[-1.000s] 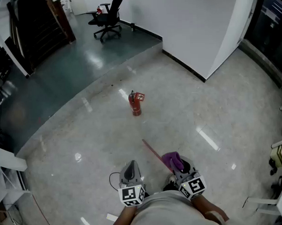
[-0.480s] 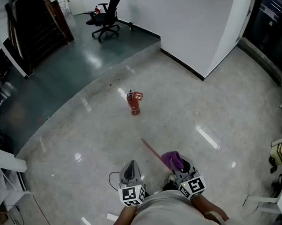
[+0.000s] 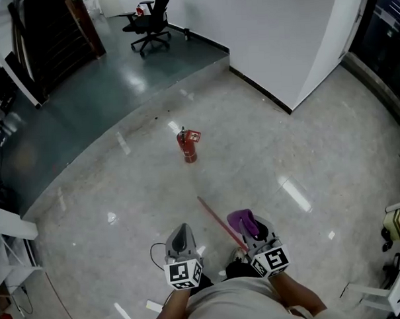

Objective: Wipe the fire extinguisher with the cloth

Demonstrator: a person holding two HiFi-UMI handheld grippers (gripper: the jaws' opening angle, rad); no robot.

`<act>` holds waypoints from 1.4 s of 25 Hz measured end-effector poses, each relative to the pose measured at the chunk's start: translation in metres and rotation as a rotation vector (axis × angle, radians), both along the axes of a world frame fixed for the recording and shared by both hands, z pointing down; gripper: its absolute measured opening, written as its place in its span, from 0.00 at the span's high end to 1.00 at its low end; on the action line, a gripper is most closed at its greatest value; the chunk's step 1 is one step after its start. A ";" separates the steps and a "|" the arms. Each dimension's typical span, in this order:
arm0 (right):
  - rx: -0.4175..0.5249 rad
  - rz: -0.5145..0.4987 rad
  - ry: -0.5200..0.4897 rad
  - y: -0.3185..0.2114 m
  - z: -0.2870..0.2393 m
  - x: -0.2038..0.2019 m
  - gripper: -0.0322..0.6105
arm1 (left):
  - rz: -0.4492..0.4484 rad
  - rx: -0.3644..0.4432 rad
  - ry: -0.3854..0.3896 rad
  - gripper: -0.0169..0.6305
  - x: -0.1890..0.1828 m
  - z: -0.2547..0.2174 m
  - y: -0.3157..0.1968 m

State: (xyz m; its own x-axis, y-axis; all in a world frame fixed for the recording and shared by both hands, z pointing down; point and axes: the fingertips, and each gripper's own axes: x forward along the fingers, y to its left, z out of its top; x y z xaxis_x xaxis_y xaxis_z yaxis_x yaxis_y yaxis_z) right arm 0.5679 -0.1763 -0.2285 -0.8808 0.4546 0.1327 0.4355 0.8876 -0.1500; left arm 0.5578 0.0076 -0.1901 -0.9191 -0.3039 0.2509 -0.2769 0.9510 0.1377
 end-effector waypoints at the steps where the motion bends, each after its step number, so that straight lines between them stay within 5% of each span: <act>1: 0.007 -0.012 0.002 -0.003 0.001 -0.007 0.86 | -0.008 0.000 -0.003 0.97 -0.006 0.000 -0.004; 13: 0.004 -0.090 0.029 -0.018 0.034 -0.110 0.86 | -0.091 -0.036 -0.034 0.97 -0.084 0.010 -0.020; 25: 0.042 -0.024 -0.022 0.055 0.050 -0.282 0.86 | 0.036 0.010 -0.057 0.97 -0.280 0.033 0.033; 35: 0.073 0.007 0.000 0.078 0.096 -0.392 0.86 | 0.066 0.016 -0.023 0.97 -0.384 0.093 0.054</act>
State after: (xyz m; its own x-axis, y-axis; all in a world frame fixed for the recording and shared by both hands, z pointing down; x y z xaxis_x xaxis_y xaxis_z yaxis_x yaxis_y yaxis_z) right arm 0.1757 -0.0980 -0.1322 -0.8841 0.4372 0.1654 0.4289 0.8994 -0.0847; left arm 0.1736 0.0618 -0.0971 -0.9025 -0.3677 0.2242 -0.3420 0.9283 0.1456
